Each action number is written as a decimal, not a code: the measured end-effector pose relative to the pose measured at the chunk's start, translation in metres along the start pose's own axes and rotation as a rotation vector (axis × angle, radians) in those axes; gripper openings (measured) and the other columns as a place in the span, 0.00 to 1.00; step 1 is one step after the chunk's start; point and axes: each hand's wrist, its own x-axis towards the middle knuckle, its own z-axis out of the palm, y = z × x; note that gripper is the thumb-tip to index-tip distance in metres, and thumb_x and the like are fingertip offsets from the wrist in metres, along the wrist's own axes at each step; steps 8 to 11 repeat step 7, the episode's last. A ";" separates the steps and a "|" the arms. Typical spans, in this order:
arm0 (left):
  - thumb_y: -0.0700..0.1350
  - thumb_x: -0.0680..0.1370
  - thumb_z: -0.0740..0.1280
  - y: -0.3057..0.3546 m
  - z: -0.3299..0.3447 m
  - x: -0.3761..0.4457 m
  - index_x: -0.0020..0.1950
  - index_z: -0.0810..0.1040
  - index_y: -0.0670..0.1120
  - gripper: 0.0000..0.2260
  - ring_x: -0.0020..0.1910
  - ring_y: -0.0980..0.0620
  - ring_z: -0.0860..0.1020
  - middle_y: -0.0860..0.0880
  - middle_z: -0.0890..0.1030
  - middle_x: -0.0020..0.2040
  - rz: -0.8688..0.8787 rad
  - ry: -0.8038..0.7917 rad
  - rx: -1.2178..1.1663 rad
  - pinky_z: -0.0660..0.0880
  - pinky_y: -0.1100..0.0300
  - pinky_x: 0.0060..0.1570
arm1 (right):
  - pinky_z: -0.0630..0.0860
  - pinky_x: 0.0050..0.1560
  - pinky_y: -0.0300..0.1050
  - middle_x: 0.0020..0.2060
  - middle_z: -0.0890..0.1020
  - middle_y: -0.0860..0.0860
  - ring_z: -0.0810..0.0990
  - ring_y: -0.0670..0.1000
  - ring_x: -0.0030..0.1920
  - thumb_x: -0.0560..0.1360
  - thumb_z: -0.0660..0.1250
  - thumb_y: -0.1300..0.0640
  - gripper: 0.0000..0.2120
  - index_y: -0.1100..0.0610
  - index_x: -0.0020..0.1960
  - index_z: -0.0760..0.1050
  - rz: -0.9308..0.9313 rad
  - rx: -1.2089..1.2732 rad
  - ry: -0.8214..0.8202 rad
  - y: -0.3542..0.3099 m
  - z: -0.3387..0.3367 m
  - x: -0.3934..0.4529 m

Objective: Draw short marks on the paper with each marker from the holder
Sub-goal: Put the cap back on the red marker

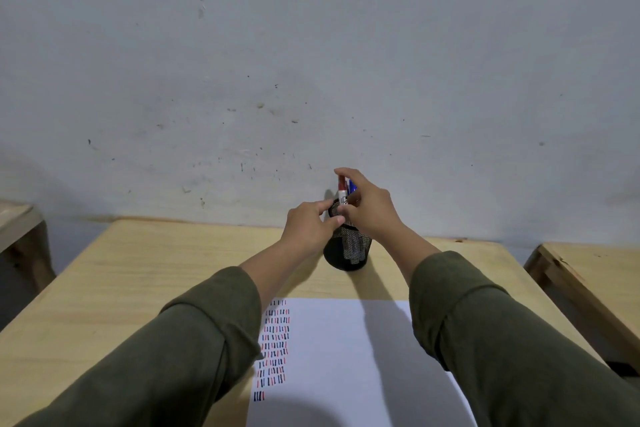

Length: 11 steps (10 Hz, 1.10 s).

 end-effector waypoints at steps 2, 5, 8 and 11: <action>0.47 0.75 0.67 -0.003 -0.001 0.000 0.68 0.72 0.46 0.21 0.70 0.50 0.68 0.47 0.75 0.68 -0.010 0.009 -0.051 0.64 0.57 0.69 | 0.65 0.35 0.19 0.47 0.83 0.57 0.76 0.48 0.44 0.72 0.66 0.68 0.27 0.50 0.68 0.72 0.007 -0.037 0.002 0.003 0.003 0.006; 0.46 0.75 0.68 -0.002 0.001 0.000 0.67 0.73 0.49 0.20 0.68 0.49 0.72 0.47 0.77 0.66 -0.017 0.020 -0.081 0.66 0.58 0.66 | 0.68 0.33 0.27 0.45 0.81 0.55 0.74 0.47 0.39 0.73 0.61 0.68 0.31 0.48 0.73 0.64 0.033 -0.029 0.008 0.000 0.000 0.002; 0.50 0.77 0.65 0.008 -0.003 -0.011 0.69 0.70 0.47 0.21 0.68 0.46 0.70 0.45 0.75 0.67 -0.004 0.120 -0.055 0.65 0.54 0.67 | 0.68 0.37 0.27 0.41 0.81 0.54 0.75 0.45 0.38 0.74 0.63 0.63 0.26 0.48 0.70 0.67 0.020 0.044 0.153 -0.012 -0.021 -0.015; 0.50 0.77 0.65 0.008 -0.003 -0.011 0.69 0.70 0.47 0.21 0.68 0.46 0.70 0.45 0.75 0.67 -0.004 0.120 -0.055 0.65 0.54 0.67 | 0.68 0.37 0.27 0.41 0.81 0.54 0.75 0.45 0.38 0.74 0.63 0.63 0.26 0.48 0.70 0.67 0.020 0.044 0.153 -0.012 -0.021 -0.015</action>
